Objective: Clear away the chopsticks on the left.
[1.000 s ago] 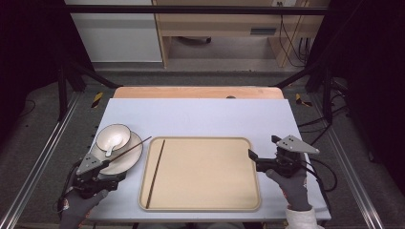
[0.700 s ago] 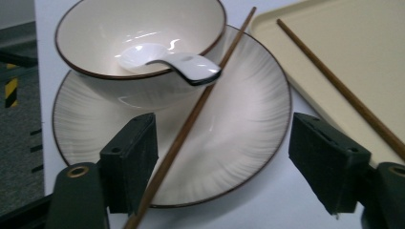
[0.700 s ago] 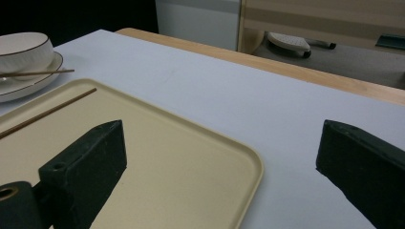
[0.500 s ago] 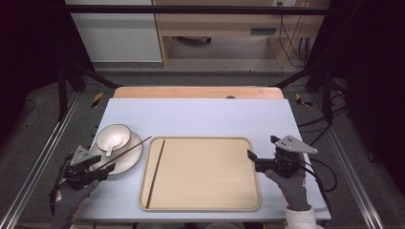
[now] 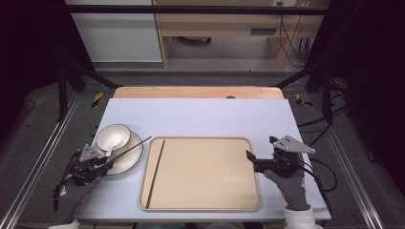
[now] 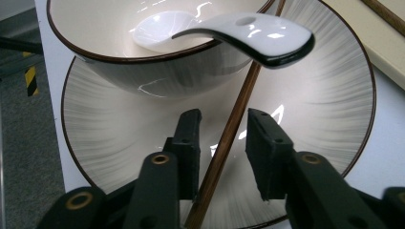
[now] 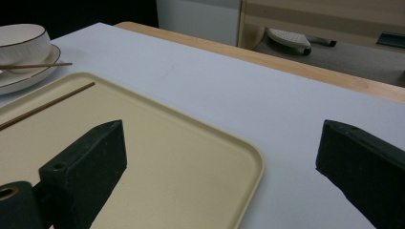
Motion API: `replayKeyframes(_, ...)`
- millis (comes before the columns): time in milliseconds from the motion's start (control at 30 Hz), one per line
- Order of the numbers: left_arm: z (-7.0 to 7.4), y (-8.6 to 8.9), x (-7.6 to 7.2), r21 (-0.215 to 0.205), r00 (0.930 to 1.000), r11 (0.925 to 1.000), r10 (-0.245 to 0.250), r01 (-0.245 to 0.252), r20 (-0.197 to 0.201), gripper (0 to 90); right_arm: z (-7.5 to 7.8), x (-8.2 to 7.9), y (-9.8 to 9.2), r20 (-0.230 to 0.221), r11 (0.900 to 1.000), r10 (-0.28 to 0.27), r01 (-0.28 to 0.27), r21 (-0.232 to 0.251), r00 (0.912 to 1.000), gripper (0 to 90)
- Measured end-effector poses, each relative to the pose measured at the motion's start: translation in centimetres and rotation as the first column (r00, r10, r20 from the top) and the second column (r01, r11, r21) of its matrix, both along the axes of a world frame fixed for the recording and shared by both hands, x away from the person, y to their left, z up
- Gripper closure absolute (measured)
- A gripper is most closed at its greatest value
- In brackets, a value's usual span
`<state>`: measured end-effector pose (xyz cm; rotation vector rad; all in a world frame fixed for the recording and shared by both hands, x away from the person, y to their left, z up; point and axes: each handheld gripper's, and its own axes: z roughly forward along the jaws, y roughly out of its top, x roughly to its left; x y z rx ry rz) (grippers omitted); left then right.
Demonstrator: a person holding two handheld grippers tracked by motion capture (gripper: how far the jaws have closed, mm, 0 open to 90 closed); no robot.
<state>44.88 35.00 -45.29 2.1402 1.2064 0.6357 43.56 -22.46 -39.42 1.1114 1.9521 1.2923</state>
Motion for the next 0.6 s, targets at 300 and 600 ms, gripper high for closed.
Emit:
replayKeyframes(300,0.1,-0.3,-0.2,-0.012,0.9987,0.9988,-0.048,0.048,-0.020,77.9,0.0,0.0,0.1,-0.003,1.000,0.001,-0.001,0.001,1.0000,3.3)
replayKeyframes(600,0.2,-1.2,-0.4,-0.017,0.9963,0.9969,-0.077,0.077,-0.037,84.3,0.0,0.0,0.0,-0.001,1.000,0.002,-0.002,-0.003,1.0000,3.2)
